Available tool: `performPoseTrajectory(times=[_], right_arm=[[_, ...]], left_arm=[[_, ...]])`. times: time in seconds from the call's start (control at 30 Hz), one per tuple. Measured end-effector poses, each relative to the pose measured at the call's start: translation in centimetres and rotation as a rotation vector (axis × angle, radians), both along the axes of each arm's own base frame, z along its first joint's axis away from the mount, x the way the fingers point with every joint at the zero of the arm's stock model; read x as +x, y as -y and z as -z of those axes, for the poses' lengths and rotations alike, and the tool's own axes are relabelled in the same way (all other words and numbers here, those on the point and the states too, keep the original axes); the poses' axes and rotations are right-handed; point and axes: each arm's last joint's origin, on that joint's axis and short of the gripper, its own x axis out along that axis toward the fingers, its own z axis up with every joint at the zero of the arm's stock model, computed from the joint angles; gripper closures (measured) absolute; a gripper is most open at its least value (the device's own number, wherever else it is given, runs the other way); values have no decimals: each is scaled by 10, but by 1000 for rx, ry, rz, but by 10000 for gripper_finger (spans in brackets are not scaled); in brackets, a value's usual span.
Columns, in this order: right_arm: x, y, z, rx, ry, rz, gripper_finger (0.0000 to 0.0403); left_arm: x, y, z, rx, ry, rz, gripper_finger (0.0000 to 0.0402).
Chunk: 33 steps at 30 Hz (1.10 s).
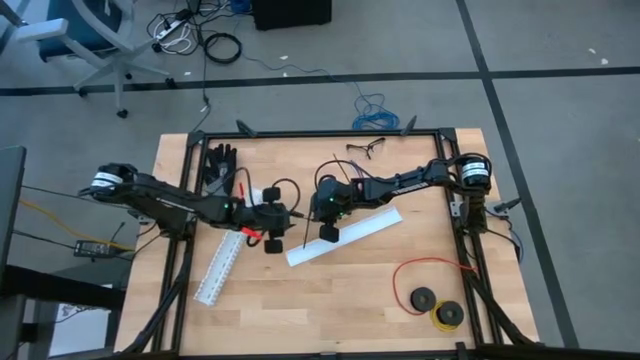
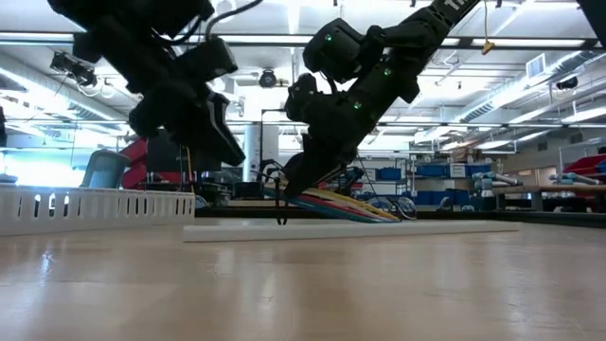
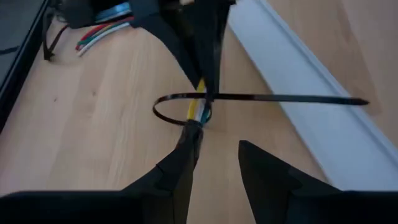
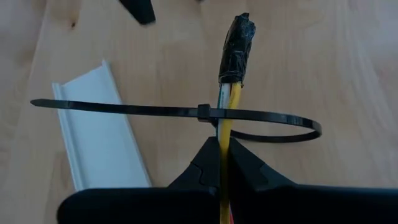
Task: Ziptie cables
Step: Wrap the cables together using a zip tie
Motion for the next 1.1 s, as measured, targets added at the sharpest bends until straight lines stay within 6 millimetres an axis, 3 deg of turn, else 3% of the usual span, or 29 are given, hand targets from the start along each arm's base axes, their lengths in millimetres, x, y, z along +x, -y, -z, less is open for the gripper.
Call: performPoseTrajectory(times=[0.33, 0.63, 1.1], right_arm=[[2, 16, -5, 111, 71, -56, 399], [1, 18, -4, 142, 67, -73, 399], [1, 22, -5, 150, 70, -68, 399]], left_arm=[[16, 11, 24, 250, -81, 279, 264], [21, 13, 23, 407, -46, 168, 264], [28, 20, 15, 390, 65, 252, 265]])
